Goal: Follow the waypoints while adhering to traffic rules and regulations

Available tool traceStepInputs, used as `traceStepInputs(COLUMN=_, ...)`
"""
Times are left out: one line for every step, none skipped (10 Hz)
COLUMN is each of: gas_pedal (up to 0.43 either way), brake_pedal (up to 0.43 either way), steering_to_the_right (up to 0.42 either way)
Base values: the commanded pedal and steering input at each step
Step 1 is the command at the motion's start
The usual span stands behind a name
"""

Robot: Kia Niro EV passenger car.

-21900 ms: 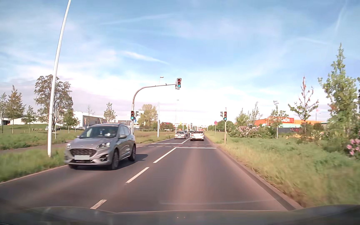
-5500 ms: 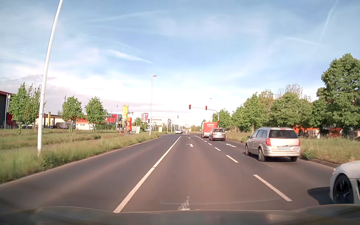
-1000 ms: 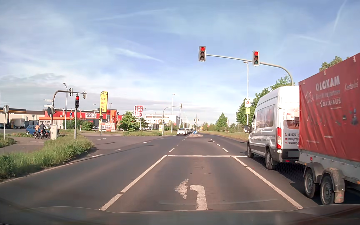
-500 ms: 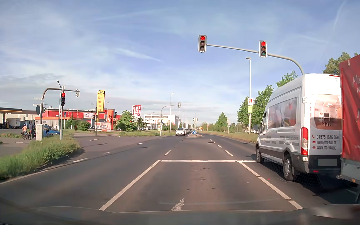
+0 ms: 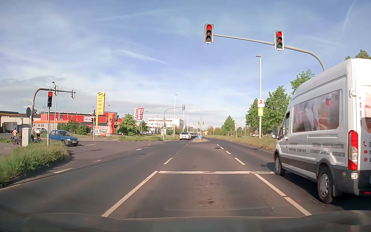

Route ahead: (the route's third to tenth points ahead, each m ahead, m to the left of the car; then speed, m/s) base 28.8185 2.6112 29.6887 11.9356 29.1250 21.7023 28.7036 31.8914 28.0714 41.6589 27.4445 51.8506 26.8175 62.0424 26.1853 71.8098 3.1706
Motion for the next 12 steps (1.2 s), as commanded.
traceStepInputs(gas_pedal=0.000, brake_pedal=0.183, steering_to_the_right=0.008)
traceStepInputs(gas_pedal=0.000, brake_pedal=0.183, steering_to_the_right=0.007)
traceStepInputs(gas_pedal=0.000, brake_pedal=0.183, steering_to_the_right=0.005)
traceStepInputs(gas_pedal=0.000, brake_pedal=0.183, steering_to_the_right=0.003)
traceStepInputs(gas_pedal=0.000, brake_pedal=0.183, steering_to_the_right=0.001)
traceStepInputs(gas_pedal=0.000, brake_pedal=0.189, steering_to_the_right=0.001)
traceStepInputs(gas_pedal=0.000, brake_pedal=0.183, steering_to_the_right=0.001)
traceStepInputs(gas_pedal=0.000, brake_pedal=0.183, steering_to_the_right=0.001)
traceStepInputs(gas_pedal=0.000, brake_pedal=0.183, steering_to_the_right=0.000)
traceStepInputs(gas_pedal=0.000, brake_pedal=0.183, steering_to_the_right=0.000)
traceStepInputs(gas_pedal=0.000, brake_pedal=0.183, steering_to_the_right=-0.002)
traceStepInputs(gas_pedal=0.000, brake_pedal=0.183, steering_to_the_right=-0.003)
